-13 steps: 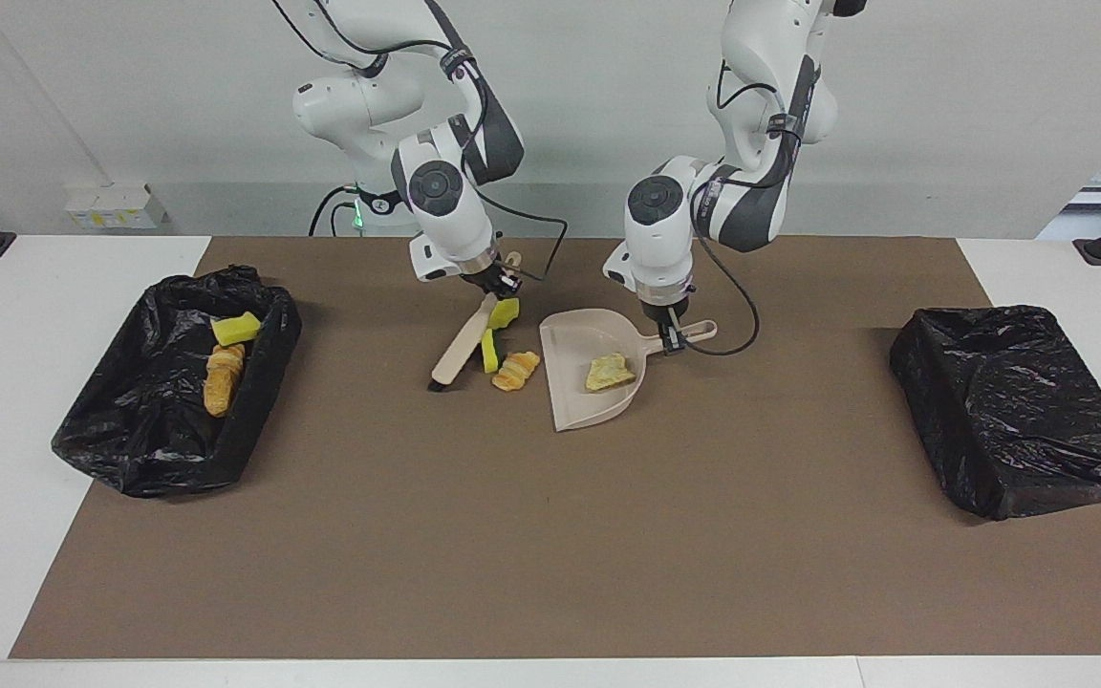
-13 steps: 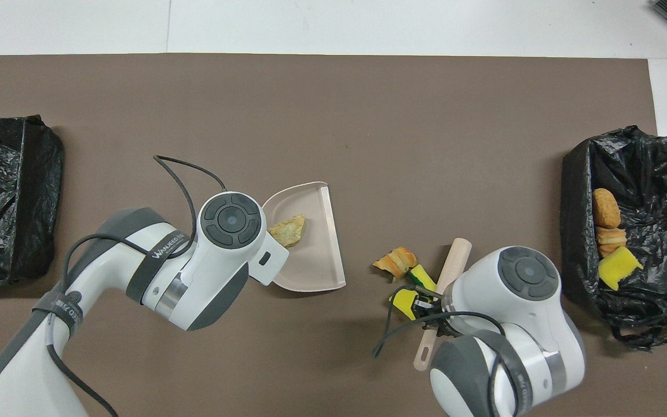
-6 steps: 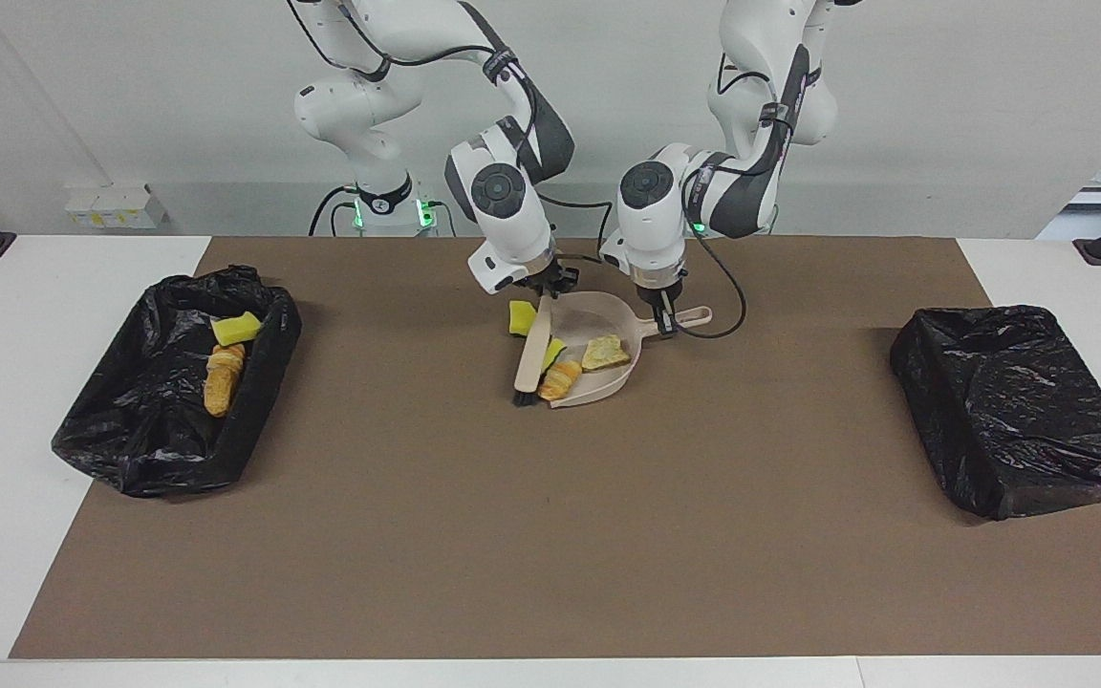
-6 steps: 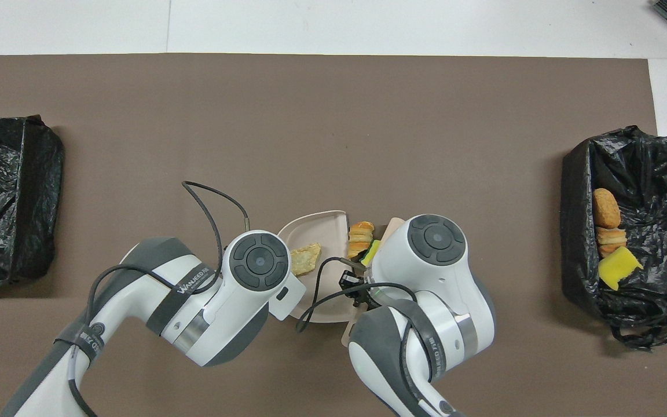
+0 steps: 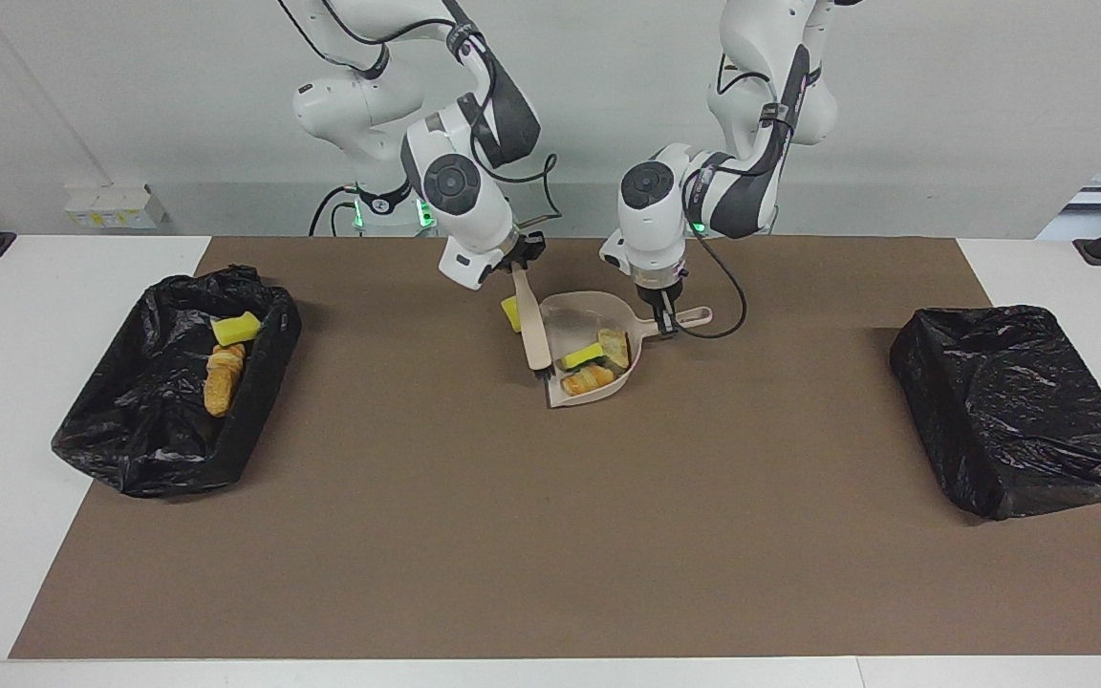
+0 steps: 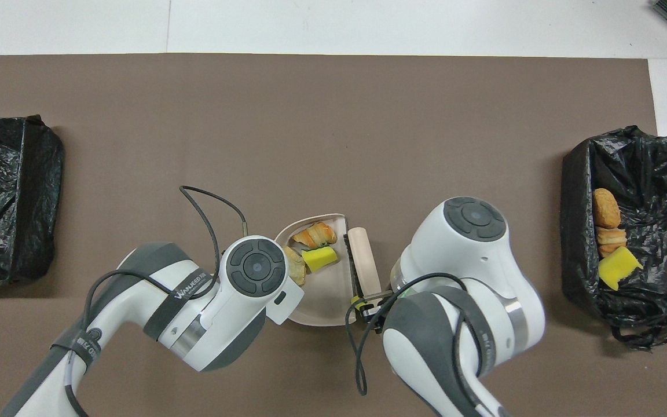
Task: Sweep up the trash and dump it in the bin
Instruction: 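Sweep the last pieces into the dustpan with the right gripper's brush, then hold the loaded dustpan with the left gripper while the right gripper withdraws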
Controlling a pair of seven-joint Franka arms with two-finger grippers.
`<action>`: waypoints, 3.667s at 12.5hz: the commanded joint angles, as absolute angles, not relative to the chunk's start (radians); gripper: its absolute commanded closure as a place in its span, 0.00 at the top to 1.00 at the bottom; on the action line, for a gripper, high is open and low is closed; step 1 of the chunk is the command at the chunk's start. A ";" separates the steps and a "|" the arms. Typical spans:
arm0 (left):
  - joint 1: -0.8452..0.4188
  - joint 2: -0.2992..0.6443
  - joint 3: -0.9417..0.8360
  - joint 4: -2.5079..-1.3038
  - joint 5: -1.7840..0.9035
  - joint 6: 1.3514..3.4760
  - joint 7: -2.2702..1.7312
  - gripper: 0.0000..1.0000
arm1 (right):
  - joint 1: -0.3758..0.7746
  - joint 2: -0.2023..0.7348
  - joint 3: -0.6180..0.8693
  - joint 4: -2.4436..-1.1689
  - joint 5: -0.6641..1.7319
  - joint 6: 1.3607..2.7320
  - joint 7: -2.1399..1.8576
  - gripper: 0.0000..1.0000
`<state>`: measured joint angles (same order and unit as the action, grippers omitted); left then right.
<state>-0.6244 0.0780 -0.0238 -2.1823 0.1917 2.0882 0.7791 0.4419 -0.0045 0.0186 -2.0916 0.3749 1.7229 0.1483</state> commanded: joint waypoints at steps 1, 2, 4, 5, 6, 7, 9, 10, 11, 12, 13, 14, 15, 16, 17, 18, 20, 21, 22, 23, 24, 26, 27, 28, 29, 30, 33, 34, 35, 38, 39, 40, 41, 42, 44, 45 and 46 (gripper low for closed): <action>-0.635 0.060 -0.014 -2.229 0.206 2.123 0.762 0.00 | 0.387 -0.061 0.023 -2.098 0.345 1.648 0.126 0.00; -0.632 0.061 -0.014 -2.229 0.206 2.122 0.764 0.00 | 0.368 -0.075 0.023 -2.103 0.321 1.622 0.142 0.00; -0.634 0.060 -0.012 -2.229 0.206 2.114 0.764 0.00 | 0.365 -0.129 0.028 -2.176 0.286 1.630 0.245 0.00; -0.641 0.058 -0.011 -2.229 0.206 2.102 0.762 0.00 | 0.373 -0.171 0.031 -2.240 0.284 1.666 0.296 0.00; -0.644 0.058 -0.011 -2.229 0.209 2.099 0.762 0.00 | 0.389 -0.225 0.035 -2.314 0.285 1.711 0.346 0.00; -0.647 0.057 -0.009 -2.227 0.216 2.089 0.762 0.00 | 0.441 -0.274 0.035 -2.385 0.285 1.764 0.406 0.00; -0.652 0.057 -0.017 -2.203 0.315 2.033 0.759 0.00 | 0.507 -0.290 0.035 -2.416 0.285 1.786 0.556 0.00; -0.687 0.051 -0.017 -2.203 0.336 2.013 0.746 0.00 | 0.561 -0.276 0.035 -2.436 0.285 1.819 0.633 0.00; -0.698 0.043 -0.017 -2.203 0.347 1.982 0.708 0.00 | 0.586 -0.261 0.035 -2.447 0.285 1.865 0.691 0.00; -0.701 0.034 -0.018 -2.203 0.363 1.947 0.683 0.00 | 0.615 -0.233 0.035 -2.447 0.288 1.897 0.746 0.00; -0.721 0.026 -0.020 -2.206 0.365 1.921 0.675 0.00 | 0.641 -0.191 0.035 -2.442 0.301 1.957 0.821 0.00; -0.724 0.022 -0.020 -2.209 0.365 1.914 0.670 0.00 | 0.670 -0.152 0.035 -2.435 0.301 2.021 0.872 0.00; -0.724 0.020 -0.020 -2.212 0.365 1.916 0.660 0.00 | 0.678 -0.125 0.035 -2.416 0.302 2.038 0.876 0.00; -0.721 0.020 -0.021 -2.214 0.365 1.922 0.652 0.00 | 0.675 -0.103 0.035 -2.387 0.308 2.036 0.856 0.00; -0.712 0.020 -0.021 -2.215 0.364 1.931 0.652 0.00 | 0.675 -0.089 0.035 -2.367 0.320 2.034 0.792 0.00; -0.706 0.021 -0.021 -2.218 0.362 1.934 0.652 0.00 | 0.675 -0.083 0.035 -2.359 0.336 2.043 0.672 0.00; -0.703 0.021 -0.021 -2.221 0.362 1.934 0.653 0.00 | 0.667 -0.078 0.035 -2.359 0.370 2.051 0.426 0.00; -0.696 0.021 -0.021 -2.221 0.359 1.934 0.655 0.00 | 0.664 -0.072 0.035 -2.353 0.396 2.051 0.344 0.00; -0.678 0.025 -0.021 -2.221 0.353 1.939 0.660 0.00 | 0.658 -0.069 0.035 -2.353 0.417 2.059 0.290 0.00; -0.670 0.026 -0.021 -2.223 0.351 1.960 0.664 0.00 | 0.641 -0.068 0.035 -2.353 0.448 2.063 0.211 0.00; -0.655 0.031 -0.021 -2.223 0.351 1.979 0.669 0.00 | 0.618 -0.063 0.035 -2.353 0.515 2.063 0.119 0.00; -0.631 0.038 -0.021 -2.223 0.351 2.025 0.715 0.00 | 0.614 -0.061 0.034 -2.355 0.546 2.062 0.055 0.00; -0.615 0.046 -0.021 -2.223 0.347 2.039 0.744 0.00 | 0.611 -0.061 0.032 -2.355 0.545 2.059 0.054 0.00; -0.603 0.049 -0.021 -2.221 0.322 2.052 0.773 0.00 | 0.606 -0.060 0.032 -2.355 0.545 2.059 0.063 0.00; -0.588 0.052 -0.021 -2.221 0.299 2.069 0.808 0.00 | 0.600 -0.060 0.032 -2.355 0.545 2.059 0.069 0.00; -0.571 0.052 -0.021 -2.221 0.290 2.080 0.849 0.00 | 0.600 -0.058 0.031 -2.355 0.538 2.057 0.075 0.00; -0.549 0.052 -0.021 -2.223 0.256 2.121 0.902 0.00 | 0.600 -0.058 0.031 -2.353 0.477 2.054 0.142 0.00; -0.545 0.052 -0.021 -2.223 0.256 2.123 0.907 0.00 | 0.600 -0.060 0.031 -2.353 0.476 2.052 0.149 0.00; -0.529 0.051 -0.021 -2.221 0.252 2.126 0.917 0.00 | 0.600 -0.066 0.031 -2.353 0.476 2.049 0.150 0.00; -0.528 0.049 -0.023 -2.223 0.241 2.128 0.933 0.00 | 0.600 -0.067 0.029 -2.352 0.472 2.049 0.150 0.00; -0.528 0.049 -0.021 -2.223 0.241 2.131 0.934 0.00 | 0.598 -0.067 0.028 -2.352 0.459 2.049 0.150 0.00; -0.526 0.046 -0.023 -2.223 0.241 2.134 0.934 0.00 | 0.598 -0.067 0.026 -2.353 0.450 2.049 0.150 0.00; -0.526 0.043 -0.021 -2.224 0.241 2.134 0.934 0.00 | 0.597 -0.067 0.025 -2.353 0.445 2.049 0.150 0.00; -0.526 0.043 -0.021 -2.224 0.241 2.134 0.934 0.00 | 0.586 -0.069 0.020 -2.352 0.440 2.045 0.150 0.00; -0.526 0.041 -0.021 -2.226 0.241 2.134 0.936 0.00 | 0.531 -0.092 0.020 -2.352 0.414 2.008 0.150 0.00; -0.526 0.038 -0.023 -2.226 0.241 2.134 0.954 0.00 | 0.503 -0.104 0.020 -2.352 0.405 1.988 0.150 0.00; -0.523 0.035 -0.021 -2.224 0.239 2.135 0.980 0.00 | 0.473 -0.118 0.021 -2.352 0.391 1.970 0.150 0.00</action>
